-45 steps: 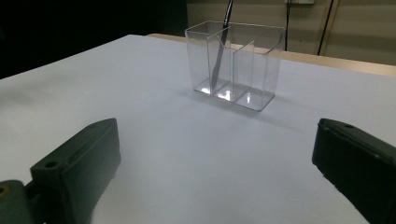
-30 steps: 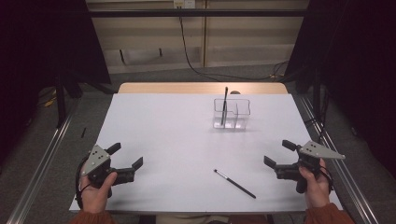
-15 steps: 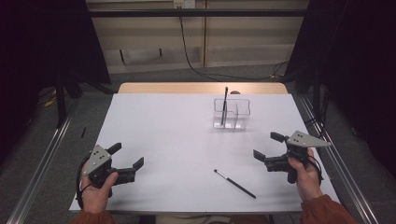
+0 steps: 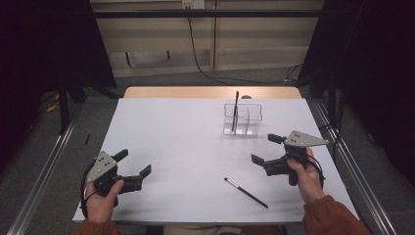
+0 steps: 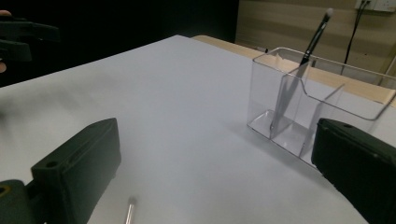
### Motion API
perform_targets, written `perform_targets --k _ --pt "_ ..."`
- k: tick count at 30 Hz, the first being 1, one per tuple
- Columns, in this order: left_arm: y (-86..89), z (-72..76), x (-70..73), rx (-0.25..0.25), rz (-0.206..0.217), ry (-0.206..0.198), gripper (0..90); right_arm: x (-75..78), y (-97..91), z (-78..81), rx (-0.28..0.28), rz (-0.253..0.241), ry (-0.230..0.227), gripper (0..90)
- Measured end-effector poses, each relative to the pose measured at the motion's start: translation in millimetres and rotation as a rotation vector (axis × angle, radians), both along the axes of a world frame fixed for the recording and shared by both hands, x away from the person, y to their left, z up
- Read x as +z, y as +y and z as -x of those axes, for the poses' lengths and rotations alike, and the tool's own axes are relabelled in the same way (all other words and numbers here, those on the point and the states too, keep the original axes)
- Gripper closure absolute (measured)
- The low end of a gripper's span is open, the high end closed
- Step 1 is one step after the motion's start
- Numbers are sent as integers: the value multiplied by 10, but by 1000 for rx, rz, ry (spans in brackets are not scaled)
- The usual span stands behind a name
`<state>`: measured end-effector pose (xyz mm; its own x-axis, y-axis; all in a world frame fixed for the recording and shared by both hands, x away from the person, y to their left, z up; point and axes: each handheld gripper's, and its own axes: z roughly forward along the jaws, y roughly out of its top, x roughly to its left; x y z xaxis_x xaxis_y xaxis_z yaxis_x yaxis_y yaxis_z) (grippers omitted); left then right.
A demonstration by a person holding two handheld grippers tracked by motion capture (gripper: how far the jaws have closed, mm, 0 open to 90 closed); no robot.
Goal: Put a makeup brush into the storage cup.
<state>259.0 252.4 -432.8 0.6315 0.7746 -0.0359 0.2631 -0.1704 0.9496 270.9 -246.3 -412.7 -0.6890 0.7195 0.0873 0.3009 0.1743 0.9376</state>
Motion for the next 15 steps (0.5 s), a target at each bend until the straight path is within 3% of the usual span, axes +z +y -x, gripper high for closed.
perform_targets --k 8,10,15 --pt "-2 0 0 0 -4 -2 27 17 139 -32 58 39 27 10" --pt "-14 -10 7 0 -23 -13 26 22 142 -21 79 51 50 7" --pt "-27 -26 -4 -6 -23 -4 26 35 108 -16 115 85 101 6"
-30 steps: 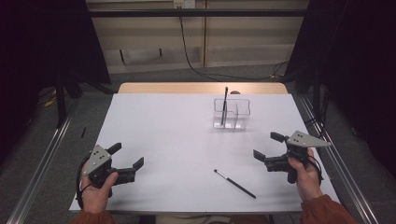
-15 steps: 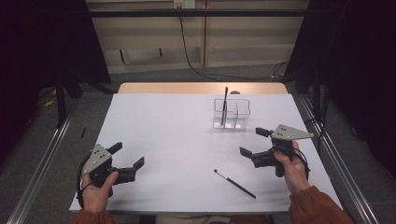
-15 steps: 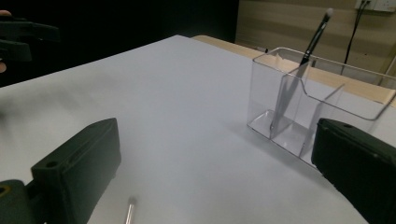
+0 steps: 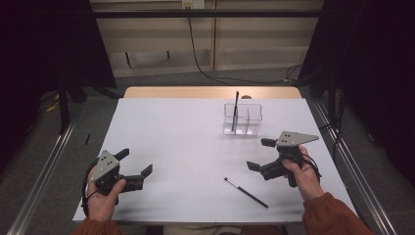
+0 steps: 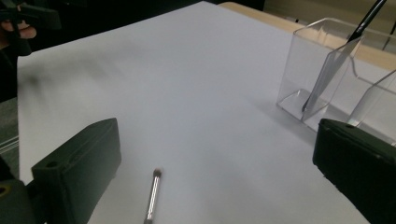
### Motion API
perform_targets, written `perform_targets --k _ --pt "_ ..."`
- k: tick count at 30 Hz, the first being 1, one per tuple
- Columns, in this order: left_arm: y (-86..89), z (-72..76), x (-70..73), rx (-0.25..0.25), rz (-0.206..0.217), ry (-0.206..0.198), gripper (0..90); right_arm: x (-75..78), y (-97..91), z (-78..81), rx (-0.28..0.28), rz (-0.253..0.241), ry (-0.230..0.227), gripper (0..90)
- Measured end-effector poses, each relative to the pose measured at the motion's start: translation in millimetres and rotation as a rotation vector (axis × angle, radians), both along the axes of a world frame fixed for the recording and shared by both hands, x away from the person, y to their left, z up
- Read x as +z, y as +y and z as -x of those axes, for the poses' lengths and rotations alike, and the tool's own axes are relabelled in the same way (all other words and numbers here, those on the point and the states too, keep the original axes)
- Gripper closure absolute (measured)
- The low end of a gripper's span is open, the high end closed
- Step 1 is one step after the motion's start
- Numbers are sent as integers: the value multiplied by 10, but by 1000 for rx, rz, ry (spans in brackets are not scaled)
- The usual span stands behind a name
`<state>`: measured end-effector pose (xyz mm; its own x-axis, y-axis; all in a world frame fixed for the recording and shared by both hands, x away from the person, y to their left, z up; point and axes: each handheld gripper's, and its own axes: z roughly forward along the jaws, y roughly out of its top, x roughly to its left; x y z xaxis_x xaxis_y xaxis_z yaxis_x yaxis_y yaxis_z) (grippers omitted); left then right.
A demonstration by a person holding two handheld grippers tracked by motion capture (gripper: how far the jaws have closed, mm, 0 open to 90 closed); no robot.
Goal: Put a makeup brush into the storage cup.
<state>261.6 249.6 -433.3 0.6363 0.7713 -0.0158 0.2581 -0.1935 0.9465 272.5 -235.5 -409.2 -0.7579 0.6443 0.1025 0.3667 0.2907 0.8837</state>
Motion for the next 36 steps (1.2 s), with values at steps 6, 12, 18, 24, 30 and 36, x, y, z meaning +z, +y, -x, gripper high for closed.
perform_targets --k 6,12,18,24,30,36 --pt "-3 -1 -1 -1 0 0 26 -8 -8 0 49 53 71 15" --pt "-10 -1 -2 -2 0 1 26 -25 20 -20 83 110 126 33" --pt "-7 -2 -3 0 -1 1 27 -39 58 -27 106 189 163 67" --pt "-2 -2 -4 -1 -5 0 26 -43 85 -49 141 214 216 85" --pt "-2 -2 -5 -1 -5 -1 26 -45 145 -41 146 260 232 93" --pt "-4 -1 -6 0 -3 1 27 -59 190 -64 178 323 310 87"
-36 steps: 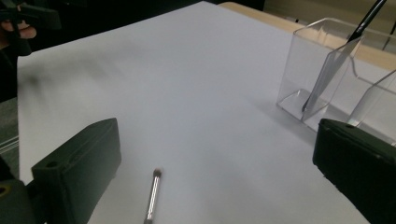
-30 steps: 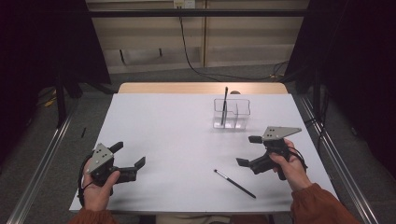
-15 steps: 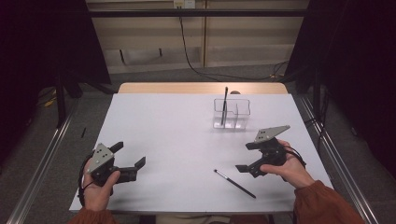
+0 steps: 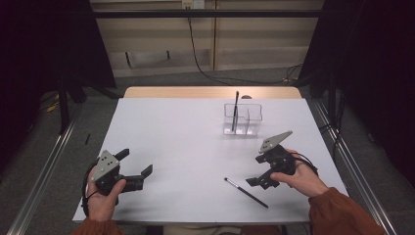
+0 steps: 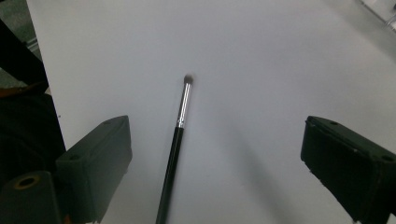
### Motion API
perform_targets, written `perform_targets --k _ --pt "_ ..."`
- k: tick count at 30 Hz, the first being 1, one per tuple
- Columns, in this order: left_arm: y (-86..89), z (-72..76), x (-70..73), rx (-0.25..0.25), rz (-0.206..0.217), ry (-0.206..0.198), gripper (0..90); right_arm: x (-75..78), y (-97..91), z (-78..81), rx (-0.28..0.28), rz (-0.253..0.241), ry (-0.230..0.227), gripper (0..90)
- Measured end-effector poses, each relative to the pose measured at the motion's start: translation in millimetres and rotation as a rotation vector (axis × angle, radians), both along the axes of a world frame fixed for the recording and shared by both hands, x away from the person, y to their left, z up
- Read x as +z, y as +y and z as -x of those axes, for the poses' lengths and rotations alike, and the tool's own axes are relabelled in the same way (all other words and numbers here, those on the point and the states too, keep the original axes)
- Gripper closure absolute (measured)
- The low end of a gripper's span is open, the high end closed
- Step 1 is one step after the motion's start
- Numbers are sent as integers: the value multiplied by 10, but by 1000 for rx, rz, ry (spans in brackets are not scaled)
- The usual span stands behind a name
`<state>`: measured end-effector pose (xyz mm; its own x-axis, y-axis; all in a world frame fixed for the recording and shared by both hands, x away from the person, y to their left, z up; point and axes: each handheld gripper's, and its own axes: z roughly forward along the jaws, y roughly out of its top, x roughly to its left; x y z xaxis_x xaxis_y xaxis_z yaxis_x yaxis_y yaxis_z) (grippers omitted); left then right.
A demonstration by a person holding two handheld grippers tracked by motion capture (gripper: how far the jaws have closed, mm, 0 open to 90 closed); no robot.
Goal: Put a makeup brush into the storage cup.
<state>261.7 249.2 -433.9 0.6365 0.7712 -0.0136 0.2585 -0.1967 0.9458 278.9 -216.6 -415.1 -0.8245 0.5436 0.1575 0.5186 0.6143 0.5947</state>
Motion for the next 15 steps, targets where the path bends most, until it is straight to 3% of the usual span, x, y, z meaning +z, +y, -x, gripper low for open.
perform_targets --k 5,9,15 --pt "1 0 0 0 -2 -1 26 -3 37 4 16 59 59 124" --pt "-3 0 -1 0 1 1 26 -6 72 -1 41 109 80 149" --pt "1 -1 -2 0 0 2 26 -55 141 -3 93 168 118 122"
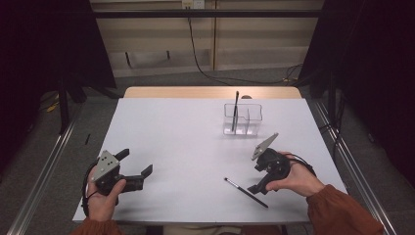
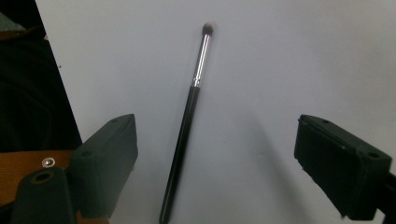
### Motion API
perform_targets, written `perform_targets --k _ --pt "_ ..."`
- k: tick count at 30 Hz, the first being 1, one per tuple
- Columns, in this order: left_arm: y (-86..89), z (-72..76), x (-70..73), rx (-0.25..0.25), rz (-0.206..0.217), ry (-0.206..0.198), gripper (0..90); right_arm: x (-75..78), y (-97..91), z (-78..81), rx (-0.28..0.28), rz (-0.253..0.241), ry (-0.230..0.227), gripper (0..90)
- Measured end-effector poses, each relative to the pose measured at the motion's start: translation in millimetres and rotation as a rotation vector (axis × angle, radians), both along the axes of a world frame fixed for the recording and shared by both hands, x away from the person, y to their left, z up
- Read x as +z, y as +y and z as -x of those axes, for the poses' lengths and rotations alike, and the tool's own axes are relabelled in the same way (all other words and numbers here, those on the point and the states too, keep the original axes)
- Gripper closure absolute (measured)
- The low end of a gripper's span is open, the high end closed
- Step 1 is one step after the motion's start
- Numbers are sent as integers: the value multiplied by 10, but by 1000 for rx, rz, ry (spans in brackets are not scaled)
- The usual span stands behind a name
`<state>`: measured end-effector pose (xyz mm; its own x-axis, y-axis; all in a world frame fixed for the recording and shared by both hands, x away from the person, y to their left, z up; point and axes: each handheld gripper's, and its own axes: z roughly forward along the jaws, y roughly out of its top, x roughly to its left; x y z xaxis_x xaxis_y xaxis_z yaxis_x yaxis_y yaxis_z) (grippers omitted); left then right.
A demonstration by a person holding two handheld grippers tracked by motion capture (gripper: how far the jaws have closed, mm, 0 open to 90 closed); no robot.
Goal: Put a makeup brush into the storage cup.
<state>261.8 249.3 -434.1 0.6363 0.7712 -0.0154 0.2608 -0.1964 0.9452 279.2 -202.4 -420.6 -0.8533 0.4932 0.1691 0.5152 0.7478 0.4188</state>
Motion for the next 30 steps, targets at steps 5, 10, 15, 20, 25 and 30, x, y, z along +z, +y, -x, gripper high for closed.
perform_targets --k 5,10,15,20,25,30 --pt "0 0 -1 -1 -1 -1 27 -36 42 -8 -4 57 42 114" --pt "-8 2 -1 -5 0 -1 28 -38 82 4 13 77 62 262" --pt "-6 -1 -4 -1 -1 2 28 -32 114 20 37 95 81 356" --pt "-6 1 -3 -5 -2 0 28 -61 140 27 46 136 118 441" --pt "-4 1 -3 -3 -3 0 28 -108 150 21 30 145 146 466" --pt "-8 -1 -4 -6 -3 0 27 -136 205 -20 38 156 145 505"
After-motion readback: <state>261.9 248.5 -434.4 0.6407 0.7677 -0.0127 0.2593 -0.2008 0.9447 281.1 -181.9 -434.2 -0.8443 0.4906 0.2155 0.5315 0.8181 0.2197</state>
